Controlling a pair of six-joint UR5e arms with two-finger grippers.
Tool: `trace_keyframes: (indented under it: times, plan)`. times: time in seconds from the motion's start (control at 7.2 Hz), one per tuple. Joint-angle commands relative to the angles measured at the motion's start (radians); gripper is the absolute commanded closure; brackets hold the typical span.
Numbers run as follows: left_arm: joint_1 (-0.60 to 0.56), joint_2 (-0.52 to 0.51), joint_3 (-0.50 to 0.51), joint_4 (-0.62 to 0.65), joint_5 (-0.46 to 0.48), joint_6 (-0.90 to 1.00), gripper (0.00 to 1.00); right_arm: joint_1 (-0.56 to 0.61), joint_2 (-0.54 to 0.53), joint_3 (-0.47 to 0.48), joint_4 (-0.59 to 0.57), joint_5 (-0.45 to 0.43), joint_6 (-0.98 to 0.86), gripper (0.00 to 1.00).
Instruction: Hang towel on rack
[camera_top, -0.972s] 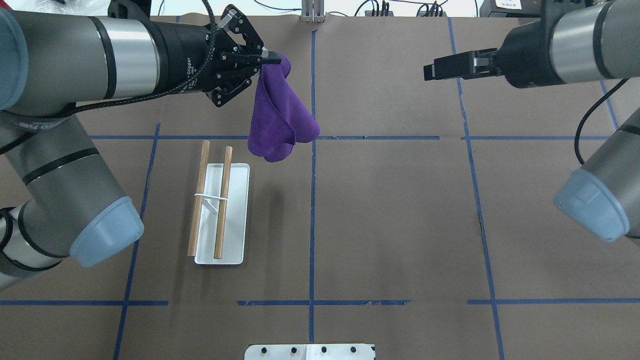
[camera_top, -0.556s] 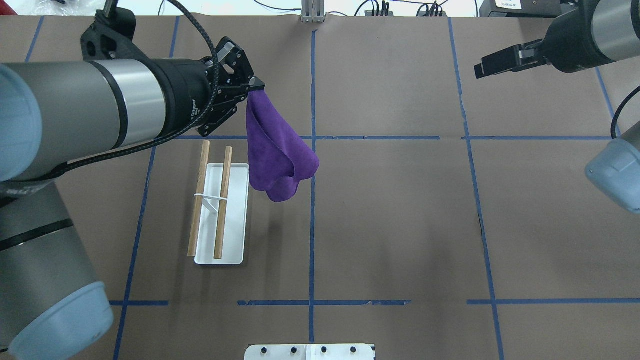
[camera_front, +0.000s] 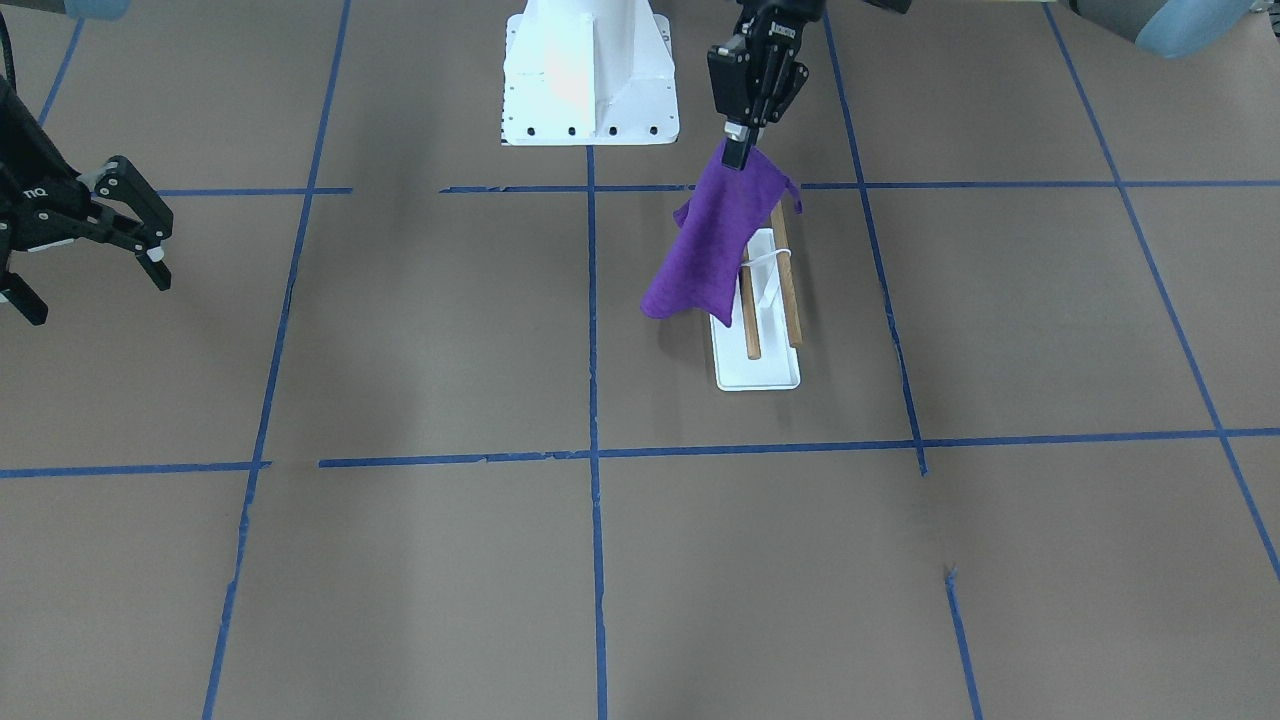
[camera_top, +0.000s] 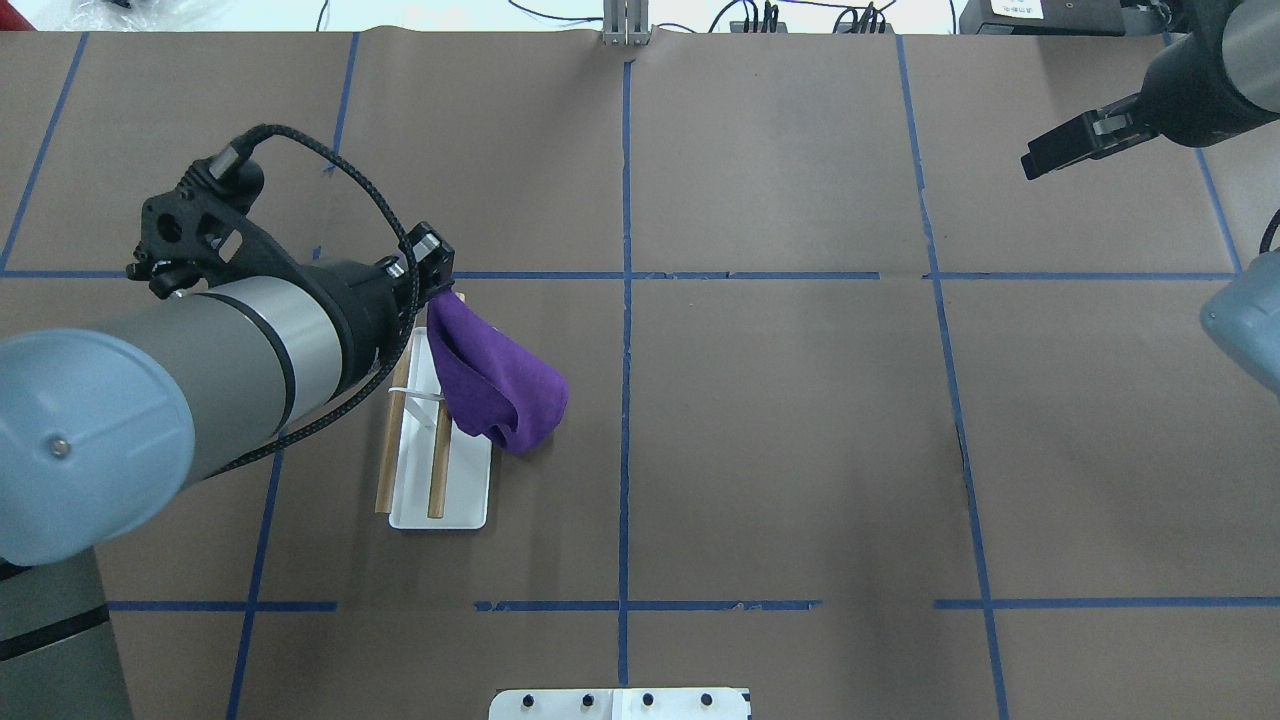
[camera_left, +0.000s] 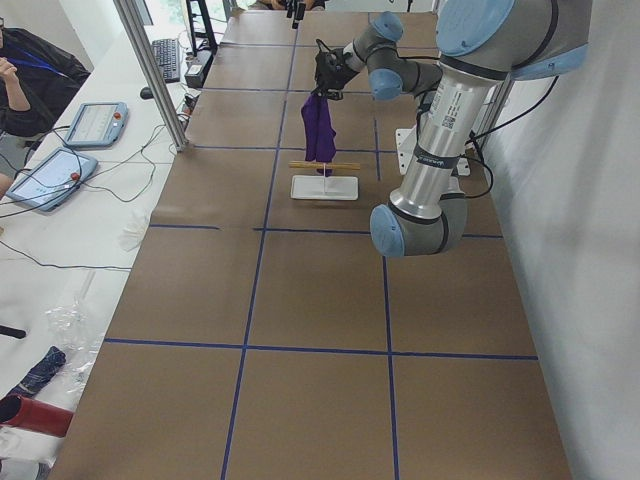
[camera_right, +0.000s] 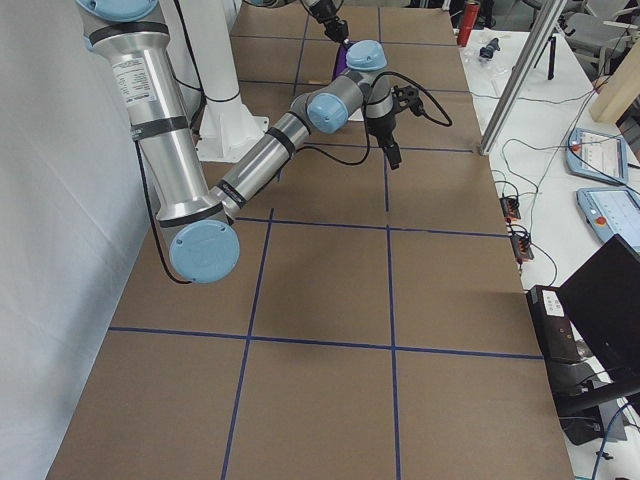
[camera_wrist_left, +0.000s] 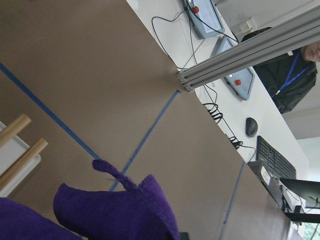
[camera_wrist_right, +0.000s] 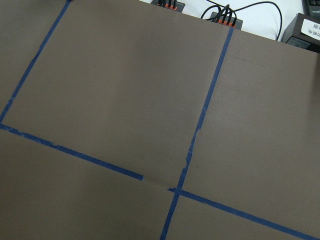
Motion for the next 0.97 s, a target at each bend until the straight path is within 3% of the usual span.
trace_keyframes:
  times: [0.0, 0.42, 0.83]
  plan:
    - [0.016, 0.075, -0.026, 0.113, 0.024, 0.037, 1.00, 0.013, -0.007, -0.001, -0.011, 0.018, -0.008, 0.00]
    - [0.012, 0.261, -0.021, 0.115, 0.105, 0.094, 1.00, 0.015, -0.011, -0.008, -0.008, 0.019, -0.012, 0.00]
    - [0.015, 0.286, 0.089, 0.114, 0.163, 0.092, 1.00, 0.016, -0.011, -0.018, -0.008, 0.019, -0.016, 0.00]
